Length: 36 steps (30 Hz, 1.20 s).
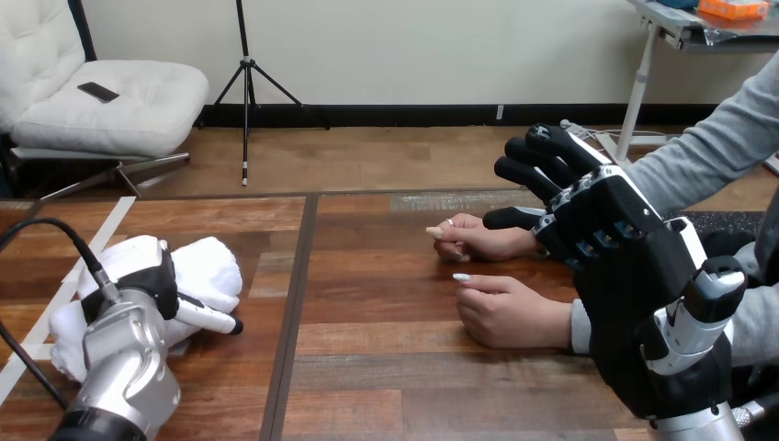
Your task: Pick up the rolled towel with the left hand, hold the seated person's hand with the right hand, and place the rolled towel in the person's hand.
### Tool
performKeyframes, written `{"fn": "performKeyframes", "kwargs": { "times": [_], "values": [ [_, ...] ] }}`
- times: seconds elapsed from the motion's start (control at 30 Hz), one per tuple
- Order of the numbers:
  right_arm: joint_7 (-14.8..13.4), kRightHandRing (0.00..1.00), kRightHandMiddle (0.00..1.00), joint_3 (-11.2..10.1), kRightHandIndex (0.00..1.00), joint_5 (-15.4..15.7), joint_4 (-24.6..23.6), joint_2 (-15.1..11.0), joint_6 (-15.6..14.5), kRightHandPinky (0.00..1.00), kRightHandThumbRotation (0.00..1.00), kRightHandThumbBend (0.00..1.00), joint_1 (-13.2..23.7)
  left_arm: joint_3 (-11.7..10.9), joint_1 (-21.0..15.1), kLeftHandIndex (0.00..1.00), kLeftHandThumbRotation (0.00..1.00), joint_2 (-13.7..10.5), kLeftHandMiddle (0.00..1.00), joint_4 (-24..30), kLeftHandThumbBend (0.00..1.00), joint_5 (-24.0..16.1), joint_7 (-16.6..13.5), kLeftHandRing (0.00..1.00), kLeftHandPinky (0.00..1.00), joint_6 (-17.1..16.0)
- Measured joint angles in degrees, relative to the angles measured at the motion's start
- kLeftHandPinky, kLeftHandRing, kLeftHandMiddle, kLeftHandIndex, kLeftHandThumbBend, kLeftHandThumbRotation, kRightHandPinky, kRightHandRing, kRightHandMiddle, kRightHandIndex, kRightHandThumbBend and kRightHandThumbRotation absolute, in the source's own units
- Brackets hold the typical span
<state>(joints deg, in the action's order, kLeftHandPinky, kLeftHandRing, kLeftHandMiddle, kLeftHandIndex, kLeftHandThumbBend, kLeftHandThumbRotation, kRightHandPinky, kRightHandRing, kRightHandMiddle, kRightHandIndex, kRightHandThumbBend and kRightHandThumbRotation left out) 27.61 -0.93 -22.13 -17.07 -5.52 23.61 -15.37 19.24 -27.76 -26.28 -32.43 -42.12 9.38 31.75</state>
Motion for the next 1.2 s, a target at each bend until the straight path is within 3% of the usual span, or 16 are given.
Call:
{"fn": "performKeyframes", "kwargs": {
  "times": [0.43,0.63,0.83,1.2],
  "values": [
    [0.0,0.85,0.85,0.0,0.83,0.0,0.0,0.0,0.0,0.67,1.00,1.00,0.0,0.3,-1.4,0.98,0.38,0.0,1.00,-2.8,0.95,0.0,-0.3,1.00,1.00,-0.8],
    [-0.1,0.85,0.85,0.0,0.83,0.1,0.0,0.0,0.0,0.67,1.00,1.00,0.0,0.4,-1.9,0.89,0.36,0.0,0.94,-3.7,0.95,0.0,-0.2,0.96,0.99,-1.0],
    [-0.2,0.85,0.85,0.0,0.82,0.1,0.0,0.0,0.0,0.67,1.00,1.00,0.0,0.4,-2.2,0.82,0.32,-0.1,0.86,-3.9,0.95,0.0,0.1,0.89,0.91,-1.0],
    [-0.3,0.84,0.84,0.0,0.82,0.1,0.0,0.0,0.0,0.66,1.00,1.00,0.0,1.3,-4.5,0.81,0.29,-0.8,0.82,-6.5,0.95,-0.3,2.5,0.82,0.80,-1.1]
  ]
}}
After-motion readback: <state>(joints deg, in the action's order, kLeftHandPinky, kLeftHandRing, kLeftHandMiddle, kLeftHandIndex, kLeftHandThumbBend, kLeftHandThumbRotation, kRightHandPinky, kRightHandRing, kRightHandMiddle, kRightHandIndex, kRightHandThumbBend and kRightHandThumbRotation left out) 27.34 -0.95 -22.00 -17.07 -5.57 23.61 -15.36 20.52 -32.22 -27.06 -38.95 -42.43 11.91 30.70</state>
